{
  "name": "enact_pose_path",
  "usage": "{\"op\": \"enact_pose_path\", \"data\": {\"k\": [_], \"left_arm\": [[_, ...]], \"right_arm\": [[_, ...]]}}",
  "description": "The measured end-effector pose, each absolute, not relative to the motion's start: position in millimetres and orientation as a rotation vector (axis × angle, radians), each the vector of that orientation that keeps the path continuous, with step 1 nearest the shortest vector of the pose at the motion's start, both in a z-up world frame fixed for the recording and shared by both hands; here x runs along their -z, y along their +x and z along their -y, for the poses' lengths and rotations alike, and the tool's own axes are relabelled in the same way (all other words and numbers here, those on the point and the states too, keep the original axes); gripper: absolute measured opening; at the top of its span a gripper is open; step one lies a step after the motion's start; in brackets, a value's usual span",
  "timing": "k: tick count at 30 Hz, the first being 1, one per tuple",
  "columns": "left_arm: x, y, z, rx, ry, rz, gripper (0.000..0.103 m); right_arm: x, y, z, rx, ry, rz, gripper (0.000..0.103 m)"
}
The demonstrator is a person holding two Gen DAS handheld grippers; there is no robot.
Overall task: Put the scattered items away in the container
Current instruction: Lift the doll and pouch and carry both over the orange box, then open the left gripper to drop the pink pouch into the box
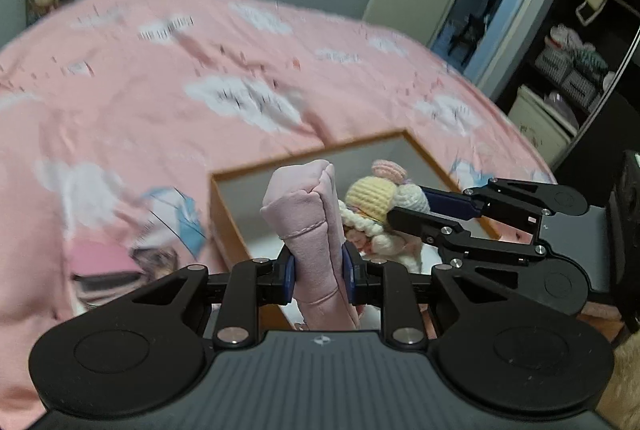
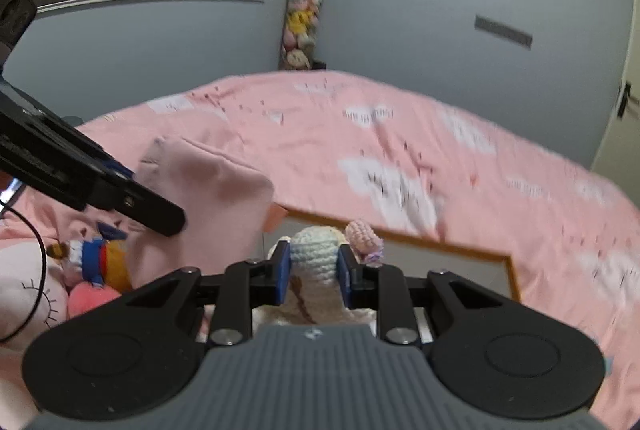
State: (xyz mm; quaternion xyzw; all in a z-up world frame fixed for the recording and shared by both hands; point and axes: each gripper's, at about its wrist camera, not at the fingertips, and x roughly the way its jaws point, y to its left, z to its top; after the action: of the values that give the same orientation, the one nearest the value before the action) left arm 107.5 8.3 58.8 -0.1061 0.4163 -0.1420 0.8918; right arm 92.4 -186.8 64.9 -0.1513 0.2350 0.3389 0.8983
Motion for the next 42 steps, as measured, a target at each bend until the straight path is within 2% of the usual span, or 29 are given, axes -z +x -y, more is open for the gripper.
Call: {"op": "enact_pose_path", "data": {"k": [9, 20, 24, 28, 35, 36, 37, 42], "left_arm": [[-5.3, 141.2, 10.8, 0.233, -0.214, -1.082, 0.027], [5.4, 153.4, 30.5, 0.176, -0.101, -1.169, 0.032], [5.4, 152.8, 31.5, 0.181, -0.08, -1.171, 0.038], [0.7, 149.6, 27.2, 0.209, -0.11, -1.163, 0.048], [-25.4, 125.2, 9.8, 0.208, -0.139, -1.02, 0.048], [-26.7, 122.2, 6.1, 0.203, -0.146, -1.008, 0.046], [-27.1, 119.1, 2.4, 0.195, -0.152, -1.0, 0.043], [-17.2, 110.9, -17.6, 0.198, -0.238, -1.014, 0.042]], "right_arm": [[-25.6, 121.4, 185.1, -0.679, -0.239, -0.633, 0.027], [8.3, 122.2, 188.2, -0.724, -0.142, -0.775, 0.027], [14.6, 123.8, 185.0, -0.736, -0.141, -0.804, 0.027], [19.1, 124.7, 181.6, -0.743, -0.14, -0.822, 0.027], [20.4, 124.0, 174.5, -0.739, -0.195, -0.814, 0.027], [20.9, 123.7, 172.6, -0.737, -0.208, -0.812, 0.027], [21.6, 123.2, 170.3, -0.736, -0.222, -0.809, 0.027], [22.8, 122.3, 158.3, -0.763, -0.245, -0.796, 0.027]]}}
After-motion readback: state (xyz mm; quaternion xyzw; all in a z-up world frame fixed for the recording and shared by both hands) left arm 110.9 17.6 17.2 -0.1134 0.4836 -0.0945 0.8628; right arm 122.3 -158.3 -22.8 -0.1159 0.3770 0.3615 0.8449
